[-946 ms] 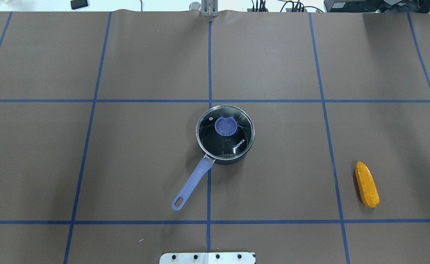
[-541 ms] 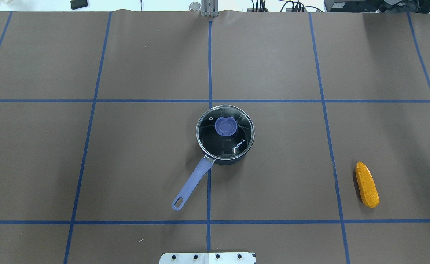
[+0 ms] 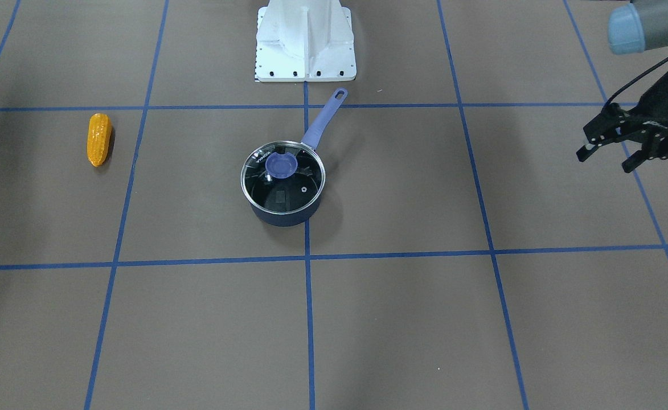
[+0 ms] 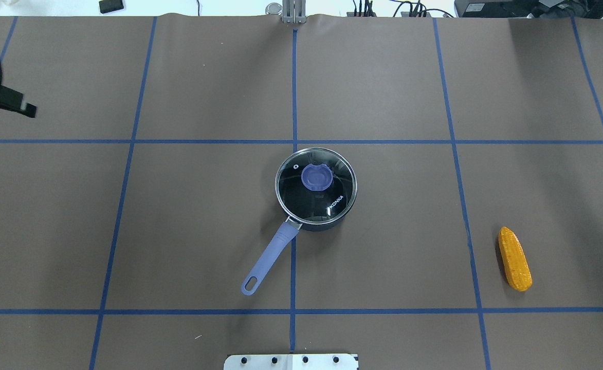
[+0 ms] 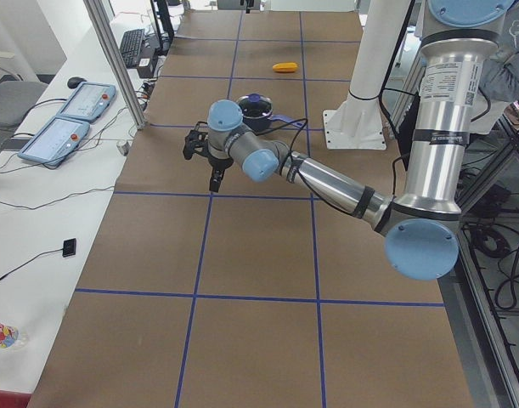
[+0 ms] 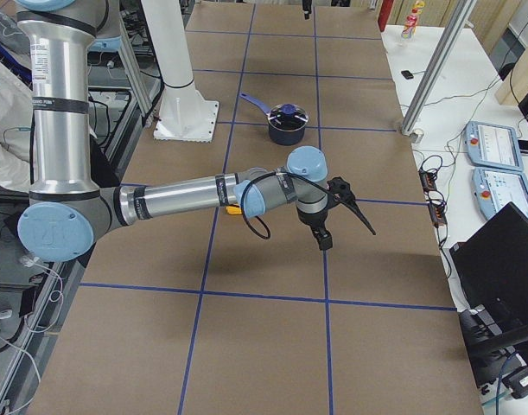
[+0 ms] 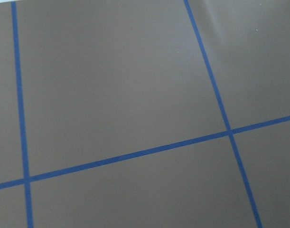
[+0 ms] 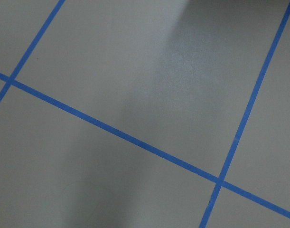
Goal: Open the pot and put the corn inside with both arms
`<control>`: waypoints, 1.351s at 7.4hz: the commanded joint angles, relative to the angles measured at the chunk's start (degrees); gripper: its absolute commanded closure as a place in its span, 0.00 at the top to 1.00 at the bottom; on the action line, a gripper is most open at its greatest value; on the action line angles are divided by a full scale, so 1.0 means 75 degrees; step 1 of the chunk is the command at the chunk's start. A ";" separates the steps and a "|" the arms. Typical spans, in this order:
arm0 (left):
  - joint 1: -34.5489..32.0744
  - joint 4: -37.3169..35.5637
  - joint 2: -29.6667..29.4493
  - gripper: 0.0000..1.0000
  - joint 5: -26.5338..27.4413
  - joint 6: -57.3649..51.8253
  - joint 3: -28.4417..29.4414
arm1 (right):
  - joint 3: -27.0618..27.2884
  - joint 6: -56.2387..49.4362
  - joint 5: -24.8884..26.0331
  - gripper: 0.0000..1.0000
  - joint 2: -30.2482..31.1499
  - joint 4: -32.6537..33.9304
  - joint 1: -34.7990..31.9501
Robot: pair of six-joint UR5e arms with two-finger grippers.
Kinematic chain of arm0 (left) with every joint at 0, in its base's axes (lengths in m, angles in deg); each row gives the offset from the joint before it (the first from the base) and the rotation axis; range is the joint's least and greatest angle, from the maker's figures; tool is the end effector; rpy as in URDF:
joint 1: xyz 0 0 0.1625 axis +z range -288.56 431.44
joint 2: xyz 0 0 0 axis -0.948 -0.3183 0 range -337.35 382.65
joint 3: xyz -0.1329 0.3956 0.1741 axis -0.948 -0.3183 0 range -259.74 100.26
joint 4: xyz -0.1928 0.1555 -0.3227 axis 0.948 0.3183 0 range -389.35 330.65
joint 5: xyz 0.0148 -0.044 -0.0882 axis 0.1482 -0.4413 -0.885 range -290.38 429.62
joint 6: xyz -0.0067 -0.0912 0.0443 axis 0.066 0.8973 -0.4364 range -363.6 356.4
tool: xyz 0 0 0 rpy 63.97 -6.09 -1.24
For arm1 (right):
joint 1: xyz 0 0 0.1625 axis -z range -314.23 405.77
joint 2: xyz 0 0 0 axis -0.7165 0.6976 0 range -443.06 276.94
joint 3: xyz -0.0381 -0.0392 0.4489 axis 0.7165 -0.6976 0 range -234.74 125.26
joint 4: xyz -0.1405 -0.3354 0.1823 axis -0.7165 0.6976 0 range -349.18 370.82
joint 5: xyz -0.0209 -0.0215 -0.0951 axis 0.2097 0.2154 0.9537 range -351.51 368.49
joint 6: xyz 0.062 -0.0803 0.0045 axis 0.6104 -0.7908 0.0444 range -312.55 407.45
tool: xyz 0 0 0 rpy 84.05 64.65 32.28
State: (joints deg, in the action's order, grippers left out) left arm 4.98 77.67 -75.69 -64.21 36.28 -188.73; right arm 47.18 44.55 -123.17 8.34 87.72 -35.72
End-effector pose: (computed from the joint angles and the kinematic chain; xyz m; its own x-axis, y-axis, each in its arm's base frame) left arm 0.1538 -0.5107 0.4162 0.5423 0.1412 -0.8283 0.0810 0.9724 0.2187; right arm -0.0072 -0.4930 0.5740 0.6917 -0.4195 0.5879 0.1709 0.8860 0.4311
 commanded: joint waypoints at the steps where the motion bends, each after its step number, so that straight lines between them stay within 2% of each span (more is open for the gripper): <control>1: 0.1447 -0.0765 -0.1366 0.99 0.0905 0.1682 0.0036 | -0.0054 -0.0011 0.0000 1.00 0.0001 0.0000 0.0036; 3: 0.2761 -0.2739 -0.3319 0.99 0.2030 0.2880 0.0338 | -0.0101 -0.0012 0.0012 1.00 -0.0022 0.0000 0.0048; 4: 0.3196 -0.3063 -0.4269 0.99 0.2418 0.3442 0.0979 | -0.0113 -0.0012 0.0000 1.00 -0.0022 0.0000 0.0048; 6: 0.3842 -0.3043 -0.5666 0.99 0.2795 0.3996 0.2221 | -0.0113 -0.0012 0.0012 1.00 -0.0022 0.0000 0.0060; 7: 0.4228 -0.3020 -0.6288 0.99 0.3203 0.4231 0.2819 | -0.0113 0.0000 0.0012 1.00 -0.0022 0.0000 0.0071; 8: 0.4499 -0.3008 -0.6630 0.99 0.3347 0.4279 0.3173 | -0.0125 0.0000 0.0012 1.00 -0.0022 0.0000 0.0071; 10: 0.4828 -0.2984 -0.6716 0.99 0.3441 0.4432 0.3212 | -0.0148 0.0000 0.0012 1.00 -0.0022 0.0000 0.0071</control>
State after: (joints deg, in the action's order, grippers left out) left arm 39.48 55.21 -125.17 -39.20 68.81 -165.39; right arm 46.18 44.55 -123.12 8.17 87.72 -35.19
